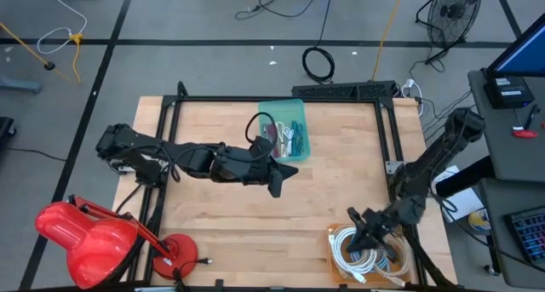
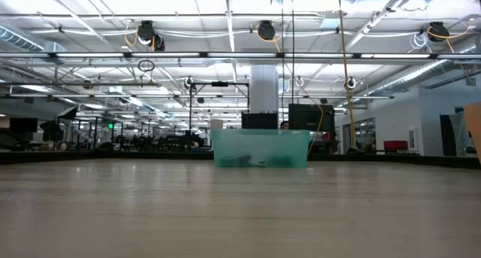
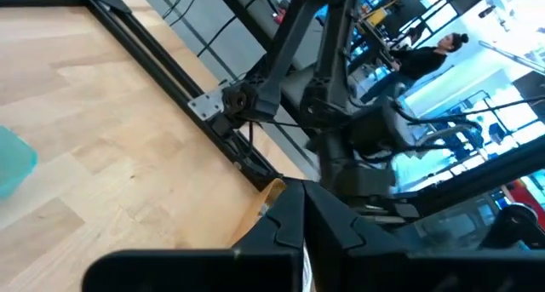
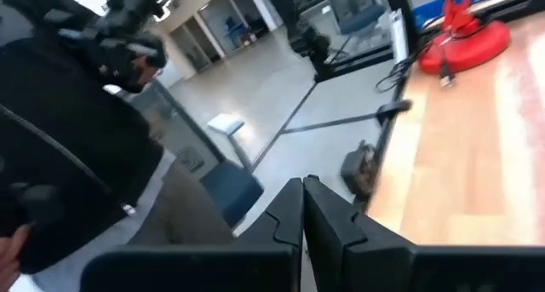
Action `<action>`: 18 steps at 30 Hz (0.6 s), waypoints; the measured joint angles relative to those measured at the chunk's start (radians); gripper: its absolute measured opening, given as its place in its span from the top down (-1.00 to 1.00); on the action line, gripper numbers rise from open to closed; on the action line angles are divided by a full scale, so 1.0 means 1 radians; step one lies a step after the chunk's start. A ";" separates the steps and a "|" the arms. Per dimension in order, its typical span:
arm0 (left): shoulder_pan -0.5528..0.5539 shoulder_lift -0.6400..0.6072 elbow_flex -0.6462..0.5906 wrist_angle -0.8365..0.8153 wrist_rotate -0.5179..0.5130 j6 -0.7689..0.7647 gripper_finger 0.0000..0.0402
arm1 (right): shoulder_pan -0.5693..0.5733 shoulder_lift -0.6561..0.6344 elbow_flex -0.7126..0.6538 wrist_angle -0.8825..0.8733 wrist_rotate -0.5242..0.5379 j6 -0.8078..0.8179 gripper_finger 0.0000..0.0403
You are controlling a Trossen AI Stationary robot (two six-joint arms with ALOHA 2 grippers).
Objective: Pick & Place USB Port
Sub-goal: Return to Home Position
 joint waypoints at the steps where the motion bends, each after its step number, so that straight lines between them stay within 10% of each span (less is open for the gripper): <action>1: -0.003 0.000 0.000 0.000 0.000 -0.004 0.98 | -0.032 -0.005 -0.012 0.010 -0.023 -0.012 1.00; 12: -0.021 0.000 0.000 0.008 -0.020 -0.014 0.98 | -0.501 -0.256 -0.305 0.273 -0.232 -0.145 1.00; 18: -0.026 0.000 0.000 0.029 -0.028 -0.022 0.99 | -0.829 -0.439 -0.387 0.221 -0.546 -0.010 1.00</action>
